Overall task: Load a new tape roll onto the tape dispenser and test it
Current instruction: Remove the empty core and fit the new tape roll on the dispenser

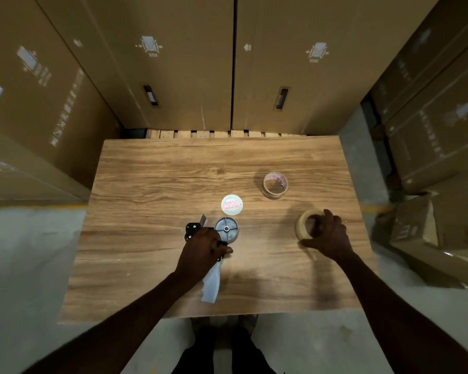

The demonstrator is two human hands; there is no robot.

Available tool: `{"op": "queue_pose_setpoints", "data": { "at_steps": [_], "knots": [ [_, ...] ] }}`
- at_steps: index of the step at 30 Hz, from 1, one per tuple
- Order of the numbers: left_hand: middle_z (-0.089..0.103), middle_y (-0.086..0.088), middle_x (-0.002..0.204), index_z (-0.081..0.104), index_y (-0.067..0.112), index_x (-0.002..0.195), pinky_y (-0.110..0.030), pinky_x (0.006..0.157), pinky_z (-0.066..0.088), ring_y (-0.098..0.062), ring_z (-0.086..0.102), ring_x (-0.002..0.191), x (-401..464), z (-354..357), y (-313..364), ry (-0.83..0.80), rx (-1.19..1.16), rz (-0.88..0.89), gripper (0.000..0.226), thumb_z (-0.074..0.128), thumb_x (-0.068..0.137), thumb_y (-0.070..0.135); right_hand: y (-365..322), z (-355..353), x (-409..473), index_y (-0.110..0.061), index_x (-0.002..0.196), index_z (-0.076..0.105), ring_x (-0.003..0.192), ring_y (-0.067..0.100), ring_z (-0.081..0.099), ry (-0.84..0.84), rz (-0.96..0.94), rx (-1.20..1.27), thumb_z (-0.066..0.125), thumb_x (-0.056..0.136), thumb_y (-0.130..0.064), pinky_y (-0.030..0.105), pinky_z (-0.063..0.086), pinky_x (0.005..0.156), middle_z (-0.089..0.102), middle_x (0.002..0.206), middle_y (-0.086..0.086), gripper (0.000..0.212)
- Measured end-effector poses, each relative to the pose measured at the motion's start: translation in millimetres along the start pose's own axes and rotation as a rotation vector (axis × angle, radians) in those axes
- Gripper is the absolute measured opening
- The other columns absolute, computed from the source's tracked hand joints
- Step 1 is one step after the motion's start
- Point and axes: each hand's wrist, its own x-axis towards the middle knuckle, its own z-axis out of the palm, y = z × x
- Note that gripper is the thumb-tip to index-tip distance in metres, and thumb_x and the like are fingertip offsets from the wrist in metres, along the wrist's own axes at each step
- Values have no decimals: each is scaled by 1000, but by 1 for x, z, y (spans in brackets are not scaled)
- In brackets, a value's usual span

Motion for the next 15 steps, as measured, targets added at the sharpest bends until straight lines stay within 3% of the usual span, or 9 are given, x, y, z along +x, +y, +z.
{"op": "queue_pose_setpoints", "data": {
  "at_steps": [4,5,6,8,9,11,13,15],
  "knots": [
    [54,7,72,57,18,73,-23,61,36,-11,51,72,-3,10,10,8,-31,29,48,64,77,64,18,19,13,-15,147,52,125,37,53,5,-6,21,89,39,-83,47,49,101,53,141,12,133],
    [53,7,72,58,16,76,-20,61,36,-9,50,70,-3,13,12,8,-61,19,47,68,77,63,7,13,3,-16,149,52,130,36,52,7,-31,88,90,44,-82,46,49,104,52,145,10,129],
    [52,9,73,59,15,80,-17,62,37,-3,50,70,-4,15,18,0,-96,5,46,72,76,60,-6,6,-9,-15,151,51,133,34,52,10,-14,234,97,53,-68,45,49,106,51,145,8,121],
    [47,9,72,61,18,89,-13,66,43,3,51,70,-4,21,30,-26,-214,-20,42,78,74,54,-28,-2,-27,-14,152,43,129,30,60,-32,109,672,104,63,-34,48,57,105,56,140,5,109],
    [49,9,74,62,20,95,-14,68,46,5,53,71,-3,23,38,-35,-274,-24,43,80,73,52,-37,-4,-36,-14,147,44,125,30,64,-92,160,872,103,65,-27,52,61,101,60,137,8,102],
    [58,16,87,63,24,108,-11,72,45,5,57,81,-4,19,61,-31,-331,-23,52,82,70,53,-53,-6,-52,-12,136,52,120,35,70,-189,169,1102,102,65,-31,51,65,93,67,132,16,89],
    [64,15,100,62,24,113,-10,76,47,1,60,91,-3,10,84,-22,-384,-3,58,84,67,52,-68,-6,-65,-8,136,60,118,41,74,-278,128,1218,103,57,-42,45,67,83,72,131,22,96],
    [67,11,99,61,23,109,-16,77,51,-3,63,89,-2,1,103,-15,-497,-34,57,87,65,46,-81,-7,-78,-6,138,63,118,40,75,-327,88,1291,102,56,-45,41,66,81,75,130,22,98]
  ]
}}
